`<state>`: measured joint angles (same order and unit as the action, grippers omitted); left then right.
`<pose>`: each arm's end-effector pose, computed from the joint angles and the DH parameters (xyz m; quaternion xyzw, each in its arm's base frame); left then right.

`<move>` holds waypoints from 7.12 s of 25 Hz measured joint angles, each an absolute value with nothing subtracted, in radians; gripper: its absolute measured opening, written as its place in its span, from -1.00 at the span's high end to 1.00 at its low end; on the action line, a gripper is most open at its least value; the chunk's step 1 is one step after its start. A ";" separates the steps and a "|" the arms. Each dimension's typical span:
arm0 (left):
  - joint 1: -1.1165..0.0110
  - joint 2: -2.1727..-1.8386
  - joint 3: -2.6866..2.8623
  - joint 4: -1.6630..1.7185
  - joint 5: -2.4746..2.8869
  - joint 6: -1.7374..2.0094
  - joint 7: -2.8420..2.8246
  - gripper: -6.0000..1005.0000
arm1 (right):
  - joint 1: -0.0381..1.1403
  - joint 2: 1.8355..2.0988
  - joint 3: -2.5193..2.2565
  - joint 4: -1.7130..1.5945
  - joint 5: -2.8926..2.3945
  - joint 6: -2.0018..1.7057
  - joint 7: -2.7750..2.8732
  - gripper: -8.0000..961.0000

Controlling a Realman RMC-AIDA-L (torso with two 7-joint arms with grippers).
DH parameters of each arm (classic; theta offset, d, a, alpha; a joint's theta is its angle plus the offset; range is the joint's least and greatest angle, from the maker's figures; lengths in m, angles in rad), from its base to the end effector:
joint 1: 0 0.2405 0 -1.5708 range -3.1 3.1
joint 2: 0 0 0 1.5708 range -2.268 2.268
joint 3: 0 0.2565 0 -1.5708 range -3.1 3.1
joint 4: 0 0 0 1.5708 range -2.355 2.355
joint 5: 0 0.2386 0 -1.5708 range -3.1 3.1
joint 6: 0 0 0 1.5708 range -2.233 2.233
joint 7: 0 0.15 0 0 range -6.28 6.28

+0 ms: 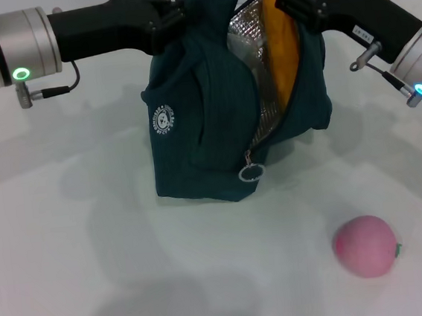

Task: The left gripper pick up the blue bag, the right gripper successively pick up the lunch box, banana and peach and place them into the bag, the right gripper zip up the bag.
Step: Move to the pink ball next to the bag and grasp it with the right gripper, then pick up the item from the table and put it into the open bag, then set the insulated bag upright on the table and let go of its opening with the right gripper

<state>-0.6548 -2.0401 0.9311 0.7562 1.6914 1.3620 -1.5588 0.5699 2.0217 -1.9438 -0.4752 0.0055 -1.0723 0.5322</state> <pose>-0.1867 0.4271 0.0177 -0.9237 -0.1773 -0.2945 0.1688 0.1931 0.4106 -0.0496 -0.8080 0.1187 0.4375 0.3763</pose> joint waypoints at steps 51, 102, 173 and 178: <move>-0.637 -2.076 0.916 0.722 1.746 1.279 -1.480 0.77 | 0.493 2.014 -1.540 -1.356 -2.243 -1.514 2.203 -0.47; -0.634 -2.080 0.916 0.719 1.747 1.270 -1.482 0.77 | 0.478 2.013 -1.391 -1.354 -2.228 -1.643 2.077 0.28; -0.631 -2.083 0.909 0.704 1.689 1.283 -1.407 0.77 | 0.359 1.979 -1.182 -0.783 -1.434 -1.293 1.369 -0.48; -0.655 -2.083 0.913 0.681 1.688 1.279 -1.394 0.77 | 0.431 1.994 -1.182 -0.710 -1.518 -1.246 1.366 -0.41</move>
